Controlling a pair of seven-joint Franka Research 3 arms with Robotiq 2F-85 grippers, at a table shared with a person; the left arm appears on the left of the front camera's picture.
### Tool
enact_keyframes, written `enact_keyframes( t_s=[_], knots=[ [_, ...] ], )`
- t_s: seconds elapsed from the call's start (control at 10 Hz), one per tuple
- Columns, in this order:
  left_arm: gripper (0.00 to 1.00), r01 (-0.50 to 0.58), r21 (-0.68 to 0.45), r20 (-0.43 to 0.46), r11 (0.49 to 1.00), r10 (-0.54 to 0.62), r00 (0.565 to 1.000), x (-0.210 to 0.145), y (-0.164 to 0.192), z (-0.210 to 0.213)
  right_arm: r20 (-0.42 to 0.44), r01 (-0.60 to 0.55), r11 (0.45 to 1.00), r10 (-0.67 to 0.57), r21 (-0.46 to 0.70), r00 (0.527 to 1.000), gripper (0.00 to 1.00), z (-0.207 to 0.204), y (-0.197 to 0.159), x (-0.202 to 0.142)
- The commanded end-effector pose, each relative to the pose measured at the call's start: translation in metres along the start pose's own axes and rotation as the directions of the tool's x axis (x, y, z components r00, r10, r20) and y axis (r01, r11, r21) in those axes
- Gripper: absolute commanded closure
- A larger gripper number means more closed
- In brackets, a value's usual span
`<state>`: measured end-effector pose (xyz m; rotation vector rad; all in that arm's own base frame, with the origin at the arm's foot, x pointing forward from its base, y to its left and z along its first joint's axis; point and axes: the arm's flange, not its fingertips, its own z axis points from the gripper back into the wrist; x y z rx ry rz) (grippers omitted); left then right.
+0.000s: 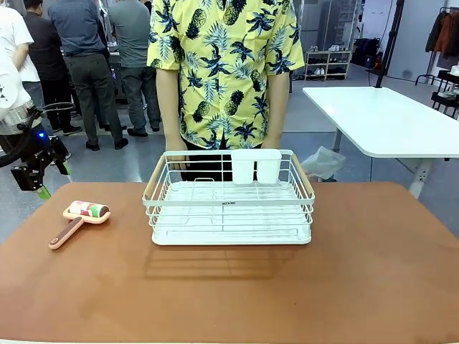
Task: Clean the table.
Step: Place the Lint Roller down when the Dish drying rack is positioned in the middle of the table.
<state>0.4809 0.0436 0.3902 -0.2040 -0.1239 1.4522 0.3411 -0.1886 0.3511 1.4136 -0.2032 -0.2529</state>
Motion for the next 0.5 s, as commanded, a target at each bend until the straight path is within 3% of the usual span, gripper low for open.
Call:
enact_keyframes(
  t_s=[0.0,0.4],
  knots=[
    [0.00,-0.001,-0.002,0.001,1.000,0.001,1.000,0.0005,0.0000,0.0009,0.002,-0.004,1.000,0.004,0.002,1.000,0.00,0.0003,0.0029,-0.0018],
    [0.00,-0.001,-0.002,0.001,1.000,0.001,1.000,0.0005,0.0000,0.0009,0.002,-0.004,1.000,0.004,0.002,1.000,0.00,0.0003,0.0029,-0.0018]
  ],
)
